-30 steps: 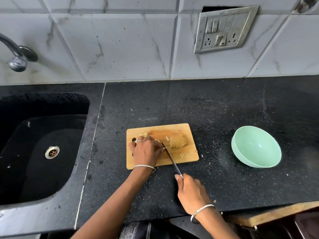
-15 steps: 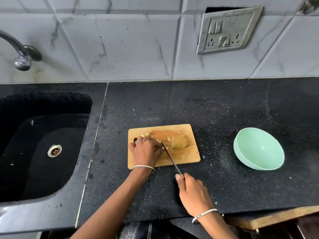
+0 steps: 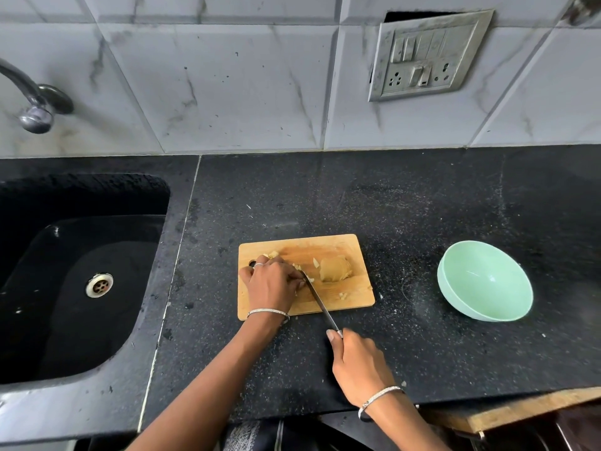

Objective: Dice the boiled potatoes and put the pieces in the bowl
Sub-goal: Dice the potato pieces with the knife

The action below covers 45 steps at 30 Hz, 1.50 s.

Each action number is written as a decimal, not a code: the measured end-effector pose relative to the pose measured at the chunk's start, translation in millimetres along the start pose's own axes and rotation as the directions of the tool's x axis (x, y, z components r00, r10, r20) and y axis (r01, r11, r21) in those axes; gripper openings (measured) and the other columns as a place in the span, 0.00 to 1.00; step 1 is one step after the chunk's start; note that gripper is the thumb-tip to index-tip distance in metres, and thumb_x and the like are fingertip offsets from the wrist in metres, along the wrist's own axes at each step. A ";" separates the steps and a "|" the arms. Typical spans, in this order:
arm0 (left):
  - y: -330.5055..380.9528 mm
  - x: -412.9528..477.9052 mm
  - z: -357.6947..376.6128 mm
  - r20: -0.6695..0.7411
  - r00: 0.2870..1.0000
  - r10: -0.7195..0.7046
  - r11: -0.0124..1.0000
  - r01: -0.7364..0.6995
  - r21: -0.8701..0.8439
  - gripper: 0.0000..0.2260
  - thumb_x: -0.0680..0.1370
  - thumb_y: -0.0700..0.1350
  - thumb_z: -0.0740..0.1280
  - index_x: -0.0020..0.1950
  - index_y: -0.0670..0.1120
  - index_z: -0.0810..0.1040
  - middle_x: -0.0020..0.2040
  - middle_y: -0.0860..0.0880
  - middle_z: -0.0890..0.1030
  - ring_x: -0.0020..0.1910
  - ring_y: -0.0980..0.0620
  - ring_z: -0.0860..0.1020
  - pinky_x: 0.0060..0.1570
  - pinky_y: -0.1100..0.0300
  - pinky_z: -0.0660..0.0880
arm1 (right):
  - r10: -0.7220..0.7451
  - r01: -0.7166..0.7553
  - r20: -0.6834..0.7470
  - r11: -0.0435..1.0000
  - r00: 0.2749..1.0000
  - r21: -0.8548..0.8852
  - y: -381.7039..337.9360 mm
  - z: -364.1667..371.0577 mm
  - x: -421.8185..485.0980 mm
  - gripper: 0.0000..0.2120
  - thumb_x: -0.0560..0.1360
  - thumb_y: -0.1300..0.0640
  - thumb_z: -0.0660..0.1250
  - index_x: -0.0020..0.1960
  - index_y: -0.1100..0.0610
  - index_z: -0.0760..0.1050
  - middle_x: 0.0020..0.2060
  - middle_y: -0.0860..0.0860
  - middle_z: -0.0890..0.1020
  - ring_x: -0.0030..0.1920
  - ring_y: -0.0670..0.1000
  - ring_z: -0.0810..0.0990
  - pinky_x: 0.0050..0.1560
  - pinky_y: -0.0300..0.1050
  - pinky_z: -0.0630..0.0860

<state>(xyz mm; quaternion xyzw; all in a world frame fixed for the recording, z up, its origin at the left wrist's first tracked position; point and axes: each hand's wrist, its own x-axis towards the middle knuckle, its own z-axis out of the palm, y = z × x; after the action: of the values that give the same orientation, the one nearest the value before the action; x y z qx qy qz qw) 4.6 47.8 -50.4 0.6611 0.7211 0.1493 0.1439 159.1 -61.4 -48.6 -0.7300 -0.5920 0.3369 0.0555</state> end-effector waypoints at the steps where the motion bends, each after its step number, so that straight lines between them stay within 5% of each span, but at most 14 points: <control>1: 1.0 -0.7 -0.3 0.001 1.000 0.003 1.000 -0.003 0.007 0.03 0.72 0.52 0.72 0.45 0.58 0.84 0.49 0.59 0.81 0.54 0.53 0.70 0.45 0.55 0.50 | -0.001 0.001 -0.004 1.000 1.000 -0.003 0.1 -0.9 -0.3 0.18 0.82 0.41 0.49 0.49 0.50 0.71 0.48 0.54 0.80 0.52 0.60 0.79 0.45 0.52 0.72; 11: -11.7 -1.7 -1.9 -0.124 0.992 0.028 0.998 -0.019 0.068 0.06 0.71 0.53 0.68 0.41 0.54 0.83 0.47 0.56 0.81 0.50 0.52 0.72 0.45 0.53 0.54 | -0.010 0.005 -0.080 0.998 0.997 -0.058 2.0 -5.9 -5.0 0.18 0.83 0.42 0.45 0.53 0.51 0.69 0.47 0.54 0.80 0.51 0.60 0.80 0.40 0.51 0.68; 16: -13.0 -1.4 -4.7 -0.222 0.975 0.028 0.999 -0.021 0.033 0.08 0.70 0.46 0.66 0.43 0.55 0.84 0.48 0.57 0.80 0.50 0.51 0.72 0.45 0.53 0.56 | -0.087 0.087 0.021 0.996 0.996 0.018 -7.0 8.7 -3.1 0.16 0.83 0.42 0.47 0.48 0.50 0.68 0.40 0.51 0.80 0.45 0.58 0.81 0.43 0.52 0.75; 20: -10.8 2.2 -8.4 -0.283 0.959 -0.012 0.999 0.002 -0.037 0.11 0.68 0.40 0.65 0.43 0.55 0.80 0.48 0.56 0.78 0.51 0.50 0.72 0.46 0.53 0.57 | -0.103 0.106 -0.069 0.994 0.992 0.037 -4.5 1.6 0.1 0.16 0.83 0.41 0.47 0.47 0.49 0.67 0.40 0.50 0.80 0.44 0.57 0.81 0.43 0.54 0.75; 31: 19.0 28.1 8.8 0.037 0.975 0.218 0.974 -0.220 0.063 0.12 0.77 0.46 0.65 0.55 0.61 0.81 0.56 0.58 0.78 0.57 0.51 0.70 0.49 0.51 0.59 | -0.031 0.036 -0.121 0.998 0.992 0.042 16.5 -11.8 -2.4 0.18 0.82 0.39 0.46 0.48 0.49 0.68 0.43 0.48 0.81 0.48 0.56 0.80 0.48 0.53 0.75; 41: 5.1 24.0 10.0 0.023 0.987 0.158 0.986 -0.159 0.052 0.06 0.74 0.55 0.70 0.46 0.55 0.83 0.55 0.58 0.78 0.57 0.52 0.69 0.52 0.50 0.59 | -0.028 0.033 -0.108 0.998 0.994 0.048 10.5 -9.3 -7.8 0.17 0.81 0.38 0.46 0.44 0.47 0.65 0.41 0.48 0.79 0.46 0.57 0.80 0.46 0.54 0.75; 45: -1.0 17.9 5.8 -0.017 0.993 0.118 0.993 -0.118 0.007 0.05 0.76 0.49 0.68 0.48 0.56 0.83 0.55 0.58 0.78 0.57 0.52 0.69 0.49 0.52 0.56 | -0.035 0.037 -0.111 0.999 0.993 0.016 3.0 -5.0 -4.3 0.16 0.82 0.39 0.46 0.46 0.47 0.64 0.40 0.50 0.79 0.46 0.58 0.80 0.43 0.54 0.75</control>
<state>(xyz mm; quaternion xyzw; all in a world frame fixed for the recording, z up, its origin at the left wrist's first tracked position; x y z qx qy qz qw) 4.6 65.7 -56.3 0.7017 0.6823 0.1614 0.1267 164.1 -64.5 -44.4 -0.7362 -0.5980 0.3004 0.1009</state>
